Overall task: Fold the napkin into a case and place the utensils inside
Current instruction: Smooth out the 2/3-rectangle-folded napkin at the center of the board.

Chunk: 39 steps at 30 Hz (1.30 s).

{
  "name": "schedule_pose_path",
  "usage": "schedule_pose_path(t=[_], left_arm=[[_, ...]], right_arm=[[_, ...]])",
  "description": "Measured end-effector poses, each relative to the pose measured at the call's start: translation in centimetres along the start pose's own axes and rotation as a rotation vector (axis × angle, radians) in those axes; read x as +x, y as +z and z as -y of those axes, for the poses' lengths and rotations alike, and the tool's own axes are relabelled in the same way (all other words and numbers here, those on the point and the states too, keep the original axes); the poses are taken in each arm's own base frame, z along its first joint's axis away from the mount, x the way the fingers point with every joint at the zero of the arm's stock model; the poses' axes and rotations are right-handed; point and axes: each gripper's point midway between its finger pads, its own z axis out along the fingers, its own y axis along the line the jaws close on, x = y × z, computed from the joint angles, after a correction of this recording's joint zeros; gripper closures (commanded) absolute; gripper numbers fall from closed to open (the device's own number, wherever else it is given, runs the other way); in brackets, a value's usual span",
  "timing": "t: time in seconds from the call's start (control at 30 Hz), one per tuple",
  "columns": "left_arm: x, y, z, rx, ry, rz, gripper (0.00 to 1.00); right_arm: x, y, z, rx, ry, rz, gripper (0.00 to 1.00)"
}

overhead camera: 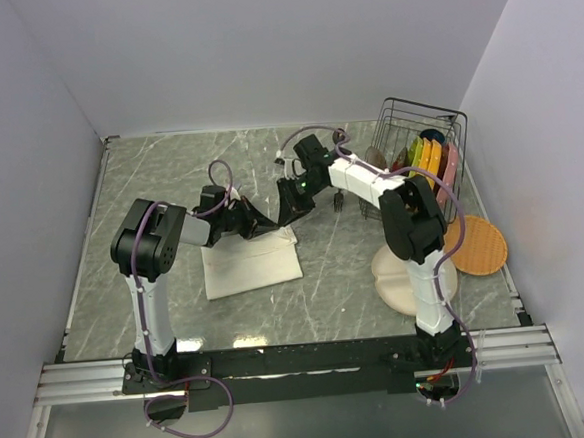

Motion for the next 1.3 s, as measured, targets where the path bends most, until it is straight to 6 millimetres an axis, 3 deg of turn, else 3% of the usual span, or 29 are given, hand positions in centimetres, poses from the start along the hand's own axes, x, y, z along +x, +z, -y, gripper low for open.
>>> schedule_pose_path(t=[0.2,0.43,0.63,0.73,0.97,1.03,1.17,1.3], left_arm=[[0.0,0.0,0.0,-0.003,-0.001,-0.004,0.99],[-0.1,0.1,0.0,-0.001,0.012,-0.011,0.99],[-0.2,0.0,0.1,0.008,0.026,-0.006,0.75],[0.1,-1.0,0.9,0.031,0.062,-0.008,0.59],[0.3,-4.2,3.8,0.088,0.173,-0.026,0.49],[0.5,-4.5,3.0,0.083,0.159,-0.038,0.48],[1.3,-5.4,-1.2,0.053,0.041,-0.102,0.46],[0.7,-7.2,-1.9,0.087,0.037,-0.124,0.42]], right_arm=[[1.8,1.2,1.2,0.043,0.033,-0.039,0.65],[2.9,3.2,3.5,0.091,0.046,-0.081,0.81],[3.3,3.5,3.8,0.110,0.029,-0.094,1.00],[3.4,3.6,3.9,0.122,0.024,-0.098,1.00],[3.4,3.6,4.0,0.141,0.025,-0.101,1.00],[3.4,3.6,4.0,0.142,0.030,-0.101,1.00],[3.5,3.6,4.1,0.146,0.036,-0.101,1.00],[3.5,3.6,4.1,0.152,0.038,-0.099,1.00]])
